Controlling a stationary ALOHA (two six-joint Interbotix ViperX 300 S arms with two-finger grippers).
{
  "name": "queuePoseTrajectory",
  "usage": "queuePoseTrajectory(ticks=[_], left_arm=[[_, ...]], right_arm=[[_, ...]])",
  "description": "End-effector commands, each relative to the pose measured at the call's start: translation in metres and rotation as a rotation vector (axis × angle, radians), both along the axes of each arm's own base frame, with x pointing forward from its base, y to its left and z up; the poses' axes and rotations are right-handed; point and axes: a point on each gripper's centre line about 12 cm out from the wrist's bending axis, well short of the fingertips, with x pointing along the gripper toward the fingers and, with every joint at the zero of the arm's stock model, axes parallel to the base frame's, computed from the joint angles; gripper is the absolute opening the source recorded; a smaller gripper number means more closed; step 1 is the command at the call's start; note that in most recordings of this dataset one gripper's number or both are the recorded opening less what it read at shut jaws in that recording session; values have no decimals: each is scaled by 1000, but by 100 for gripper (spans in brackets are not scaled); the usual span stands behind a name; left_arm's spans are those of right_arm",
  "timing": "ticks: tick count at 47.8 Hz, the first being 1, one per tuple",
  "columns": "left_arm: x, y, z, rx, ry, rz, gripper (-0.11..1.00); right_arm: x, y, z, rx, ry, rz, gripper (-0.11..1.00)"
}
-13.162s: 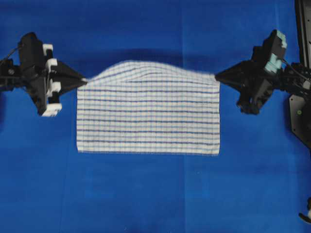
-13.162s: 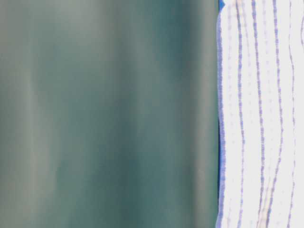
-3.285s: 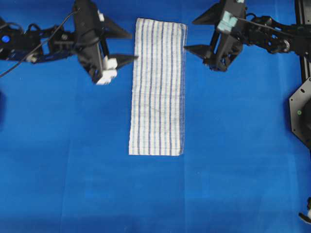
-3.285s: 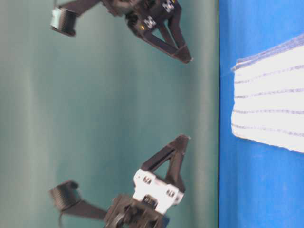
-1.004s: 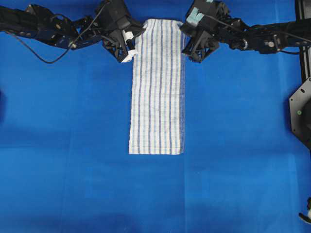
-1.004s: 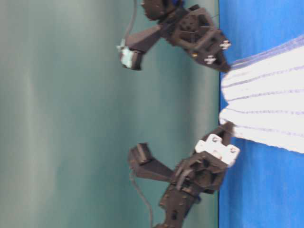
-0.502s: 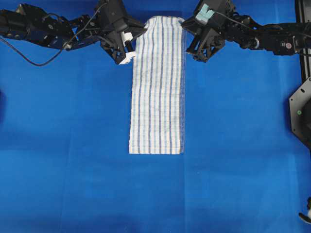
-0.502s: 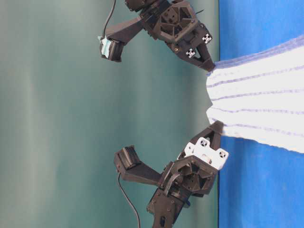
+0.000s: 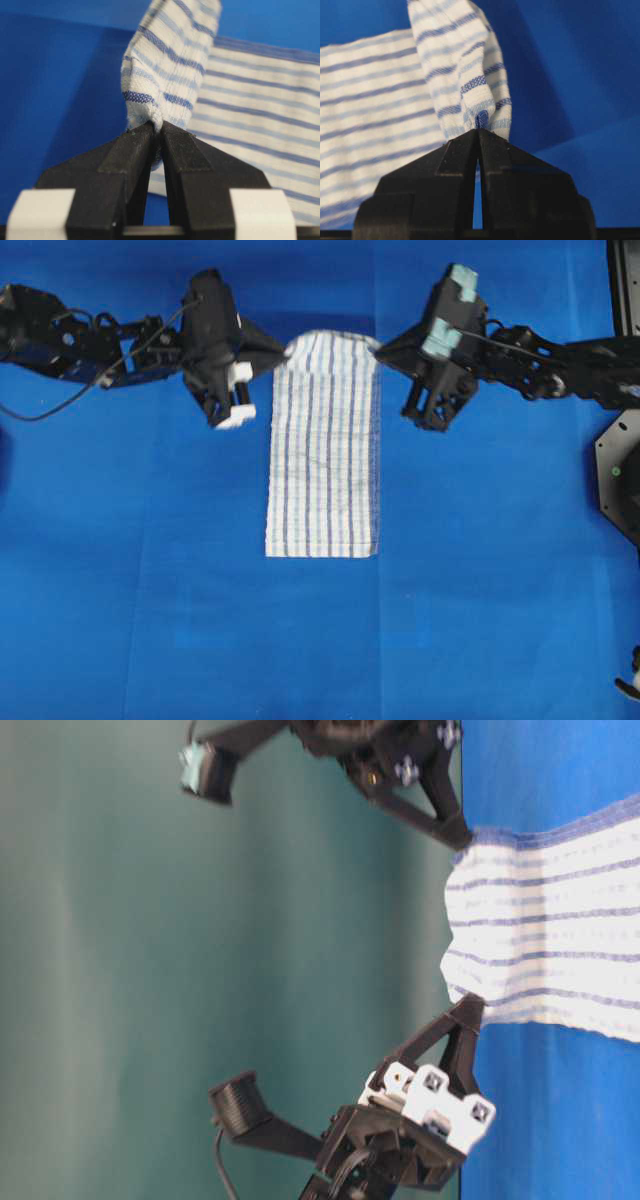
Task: Fold the blue towel.
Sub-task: 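Fold the top corners down toward the bottom edge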
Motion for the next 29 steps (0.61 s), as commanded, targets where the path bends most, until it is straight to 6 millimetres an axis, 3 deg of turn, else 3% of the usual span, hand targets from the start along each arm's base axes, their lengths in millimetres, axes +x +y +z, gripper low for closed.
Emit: queuePoseTrajectory(ticks=[1,14,29], left_arm=[[3,-20,17,3,-48,-48,5],[10,-73,20,-22,-59,-173,5],[2,-117,14,-76,-41,-262,5]], right_arm=[[-1,15,14,4,-50,26,5],[-5,59,16,53,-75,109,5],[-2,98,13,114,-76,176,5]])
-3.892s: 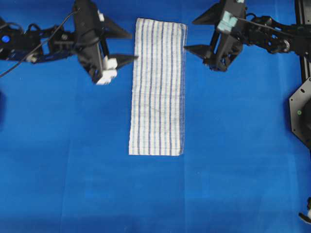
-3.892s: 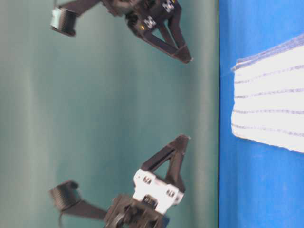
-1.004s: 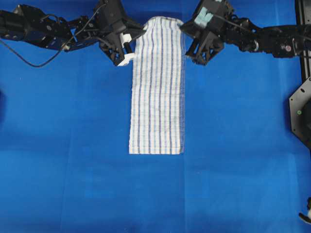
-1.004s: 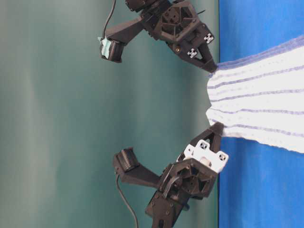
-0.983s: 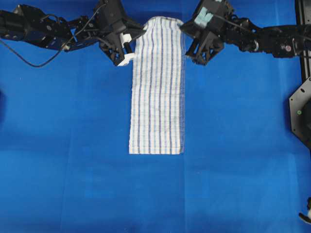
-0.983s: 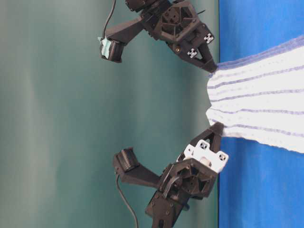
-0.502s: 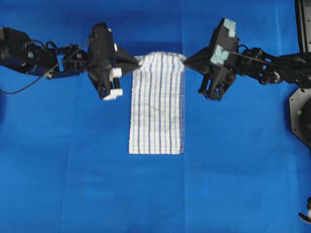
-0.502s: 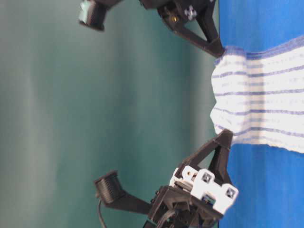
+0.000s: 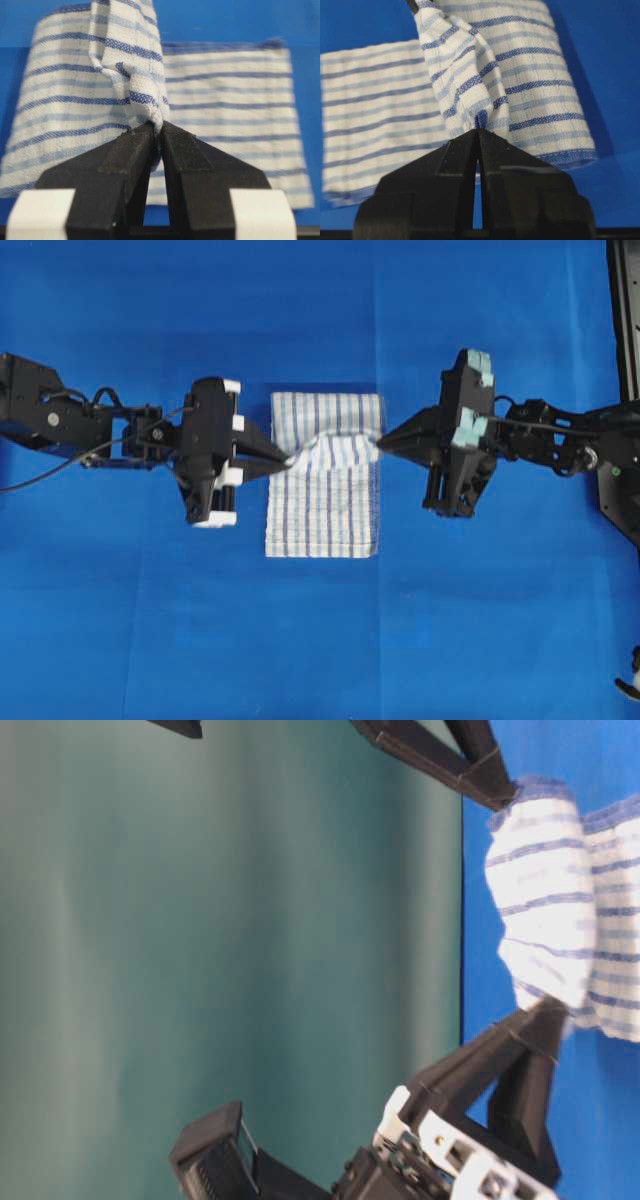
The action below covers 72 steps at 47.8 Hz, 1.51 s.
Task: Fold the blue towel.
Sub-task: 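Fold the top corners down toward the bottom edge, then open both grippers and withdraw them sideways from the towel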
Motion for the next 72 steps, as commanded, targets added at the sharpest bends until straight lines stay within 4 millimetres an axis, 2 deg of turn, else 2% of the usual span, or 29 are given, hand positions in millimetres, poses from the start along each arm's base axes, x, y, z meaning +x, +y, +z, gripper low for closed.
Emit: queuePoseTrajectory(ticks=[1,14,36,41,45,47,50,57,59,63,67,72], left_arm=[[1,-12,12,-16,-37,-24,5],[-3,-35,11,-49,-30,-69,5],[0,-39,11,-65,-38,-70,5],[-1,-39,11,-82,-36,-61,6],[-2,-39,11,-97,-34,-55,6],[-2,-39,11,-102,-34,-52,10],[-3,-39,10,-107,-30,-49,23],[-4,-39,10,-107,-29,-49,67],[-4,-39,10,-107,-29,-49,78],[-5,-40,11,-108,-29,-51,92],[-6,-40,14,-107,-33,-52,92],[-7,-40,20,-99,-35,-58,91]], right_arm=[[4,9,6,10,-24,12,5],[9,30,2,25,-10,63,5],[11,40,-6,39,34,102,4],[10,42,-7,40,36,108,7],[11,43,-6,42,35,110,16],[11,43,-6,39,35,114,25],[11,44,-6,39,35,115,43],[11,43,-3,27,20,114,86],[11,42,-2,20,12,112,92],[9,41,2,13,-3,112,93],[7,41,7,8,-17,118,89],[5,40,16,-3,-45,128,89]])
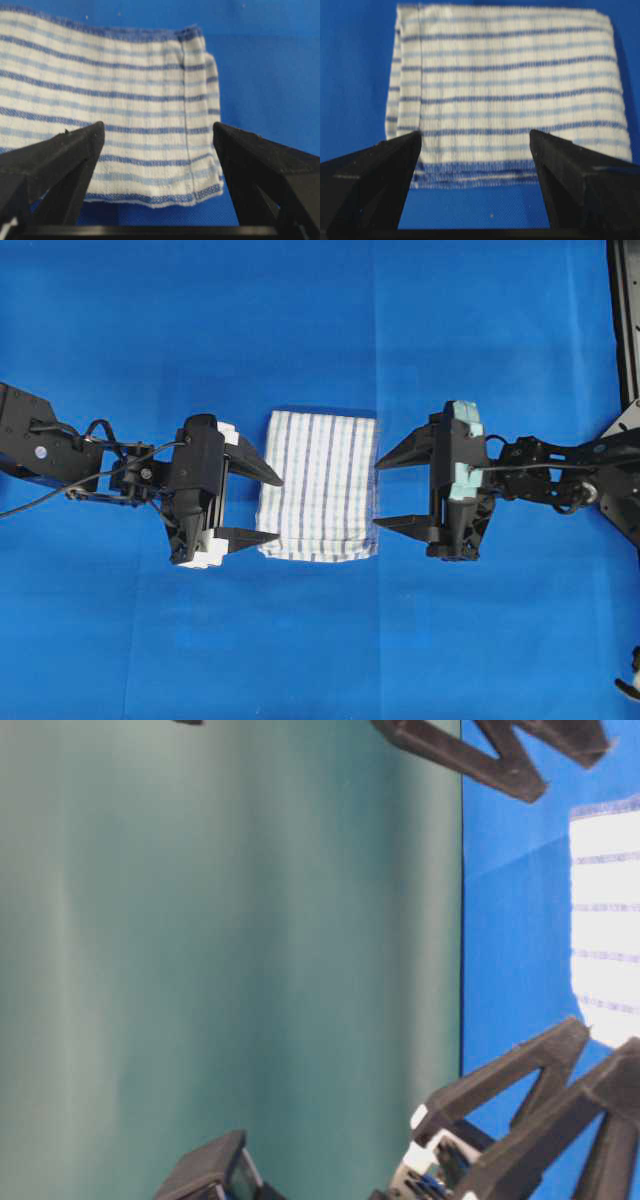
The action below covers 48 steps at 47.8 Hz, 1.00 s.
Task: Fold the blue towel.
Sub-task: 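Open both grippers and withdraw them sideways from the towel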
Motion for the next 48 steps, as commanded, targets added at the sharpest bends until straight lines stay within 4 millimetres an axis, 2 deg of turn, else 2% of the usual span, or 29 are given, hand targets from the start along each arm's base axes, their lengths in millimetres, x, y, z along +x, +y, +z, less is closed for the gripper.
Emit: queuePoseTrajectory(ticks=[1,9,18,23,31,38,48], left_arm=[[0,-1,19,2,-40,-8,91],[-10,2,51,1,-53,-8,90],[-33,7,91,-4,-92,-9,90],[-50,10,100,-7,-118,-6,90],[-79,16,102,-13,-155,3,89],[-103,19,109,-18,-224,6,88],[-139,23,113,-16,-301,6,88]], right_arm=[[-1,0,17,-5,-55,9,89],[-10,-2,41,-37,-127,36,89],[-30,-7,74,-82,-230,71,89],[-48,-12,87,-93,-281,82,89],[-78,-17,104,-94,-352,109,89],[-98,-19,106,-104,-373,139,89],[-116,-20,92,-120,-368,159,89]])
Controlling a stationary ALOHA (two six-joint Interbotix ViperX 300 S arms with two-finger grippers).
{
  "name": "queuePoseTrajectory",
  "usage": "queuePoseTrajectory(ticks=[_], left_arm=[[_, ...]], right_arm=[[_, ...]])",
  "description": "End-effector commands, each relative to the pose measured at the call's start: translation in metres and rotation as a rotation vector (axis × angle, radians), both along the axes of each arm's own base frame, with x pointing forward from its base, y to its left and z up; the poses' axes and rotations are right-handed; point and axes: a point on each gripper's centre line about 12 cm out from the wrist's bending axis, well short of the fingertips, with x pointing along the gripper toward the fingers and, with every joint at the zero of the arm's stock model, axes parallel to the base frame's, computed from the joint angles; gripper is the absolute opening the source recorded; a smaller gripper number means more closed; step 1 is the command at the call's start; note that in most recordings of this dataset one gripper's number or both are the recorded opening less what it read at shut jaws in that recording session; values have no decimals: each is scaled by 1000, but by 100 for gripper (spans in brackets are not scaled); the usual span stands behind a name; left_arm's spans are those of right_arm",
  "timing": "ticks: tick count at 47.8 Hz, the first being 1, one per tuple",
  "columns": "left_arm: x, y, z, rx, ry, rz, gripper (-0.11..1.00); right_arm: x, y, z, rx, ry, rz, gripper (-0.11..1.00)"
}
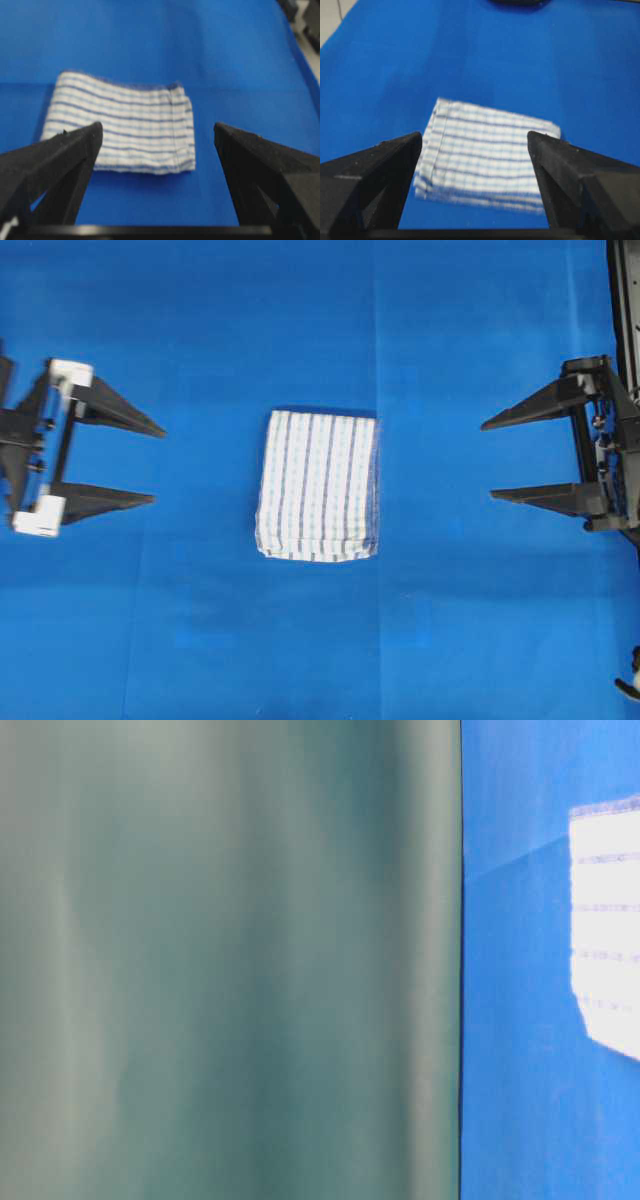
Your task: Fold the blue towel.
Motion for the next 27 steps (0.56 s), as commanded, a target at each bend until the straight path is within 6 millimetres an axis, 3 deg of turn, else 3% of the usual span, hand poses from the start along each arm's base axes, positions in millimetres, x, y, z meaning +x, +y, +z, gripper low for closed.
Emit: queuePoseTrajectory(ticks=[1,13,27], left_arm=[[-12,2,8,3,-57,3,88],[-43,5,-6,34,-89,-5,88],[-62,7,-32,45,-60,-8,88]], right_arm=[[-4,-1,-1,-9,-9,1,89],[-16,-2,-25,-16,31,4,89],[-24,-3,-45,-14,74,-5,89]])
